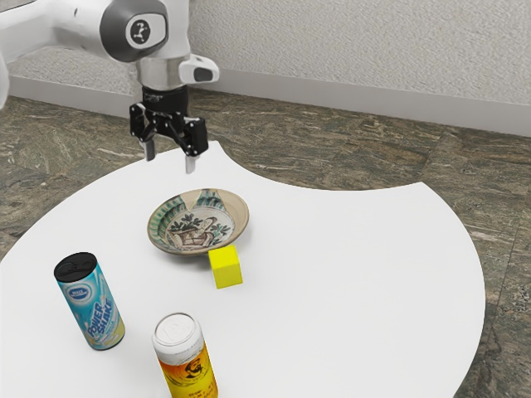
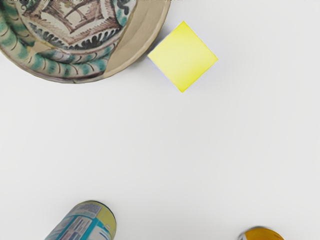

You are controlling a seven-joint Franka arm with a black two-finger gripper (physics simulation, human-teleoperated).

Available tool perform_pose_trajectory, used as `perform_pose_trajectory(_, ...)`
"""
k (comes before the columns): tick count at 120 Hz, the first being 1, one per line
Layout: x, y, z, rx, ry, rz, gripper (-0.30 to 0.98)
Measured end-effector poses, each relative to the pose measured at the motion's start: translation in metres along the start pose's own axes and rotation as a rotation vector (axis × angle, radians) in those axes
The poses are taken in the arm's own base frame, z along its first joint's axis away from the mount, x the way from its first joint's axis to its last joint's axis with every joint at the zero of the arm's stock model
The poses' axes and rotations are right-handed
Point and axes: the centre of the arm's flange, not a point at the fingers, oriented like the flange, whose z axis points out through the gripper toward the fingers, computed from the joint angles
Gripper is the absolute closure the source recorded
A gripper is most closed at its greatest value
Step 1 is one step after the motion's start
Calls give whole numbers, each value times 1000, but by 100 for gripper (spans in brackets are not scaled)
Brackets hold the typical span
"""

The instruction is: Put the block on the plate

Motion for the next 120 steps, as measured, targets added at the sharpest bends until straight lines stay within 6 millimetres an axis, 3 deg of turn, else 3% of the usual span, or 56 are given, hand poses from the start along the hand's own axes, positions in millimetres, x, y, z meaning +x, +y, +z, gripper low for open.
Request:
perform_pose_trajectory(13, 3, -3, 2, -2, 5, 3, 0)
perform_pose_trajectory(24, 17, -6, 20, -4, 3, 1, 0)
perform_pose_trajectory(36, 41, -18, 47, -9, 2, -32, 0)
perform_pose_trajectory(73, 107, -6, 131, -34, 48, -198, 0)
perform_pose_trajectory(89, 128, -17, 163, -45, 71, -336, 0)
perform_pose_trajectory(104, 139, -27, 180, -57, 91, -457, 0)
perform_pose_trajectory(120, 148, -14, 184, -75, 117, -556, 0)
